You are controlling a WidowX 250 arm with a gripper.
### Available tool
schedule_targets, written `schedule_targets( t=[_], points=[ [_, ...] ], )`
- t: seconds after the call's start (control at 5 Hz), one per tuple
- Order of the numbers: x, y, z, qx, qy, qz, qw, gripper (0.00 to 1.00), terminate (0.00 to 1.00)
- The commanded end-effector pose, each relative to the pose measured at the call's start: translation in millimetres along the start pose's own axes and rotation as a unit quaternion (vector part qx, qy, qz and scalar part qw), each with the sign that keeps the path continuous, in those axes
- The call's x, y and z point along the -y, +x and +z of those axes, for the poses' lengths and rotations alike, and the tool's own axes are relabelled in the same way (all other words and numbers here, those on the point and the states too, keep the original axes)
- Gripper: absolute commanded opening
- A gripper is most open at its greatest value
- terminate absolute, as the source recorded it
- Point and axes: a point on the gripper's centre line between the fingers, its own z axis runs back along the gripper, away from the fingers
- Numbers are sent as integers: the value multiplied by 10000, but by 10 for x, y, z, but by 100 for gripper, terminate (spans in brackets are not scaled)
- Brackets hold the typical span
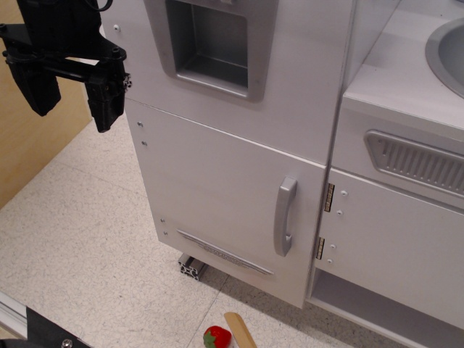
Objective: Open low fridge
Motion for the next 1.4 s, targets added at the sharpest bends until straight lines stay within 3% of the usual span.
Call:
schedule_targets(
  t=[0.0,0.4,0.8,1.2],
  points=[
    [0,0,0,0,0,0,10000,100,0],
    [829,-6,-398,459,76,-431,9980,100,0],
    [1590,212,-807,764,-139,-800,9938,100,0],
    [1874,521,-1116,951,-200,-846,9917,100,0]
  ],
)
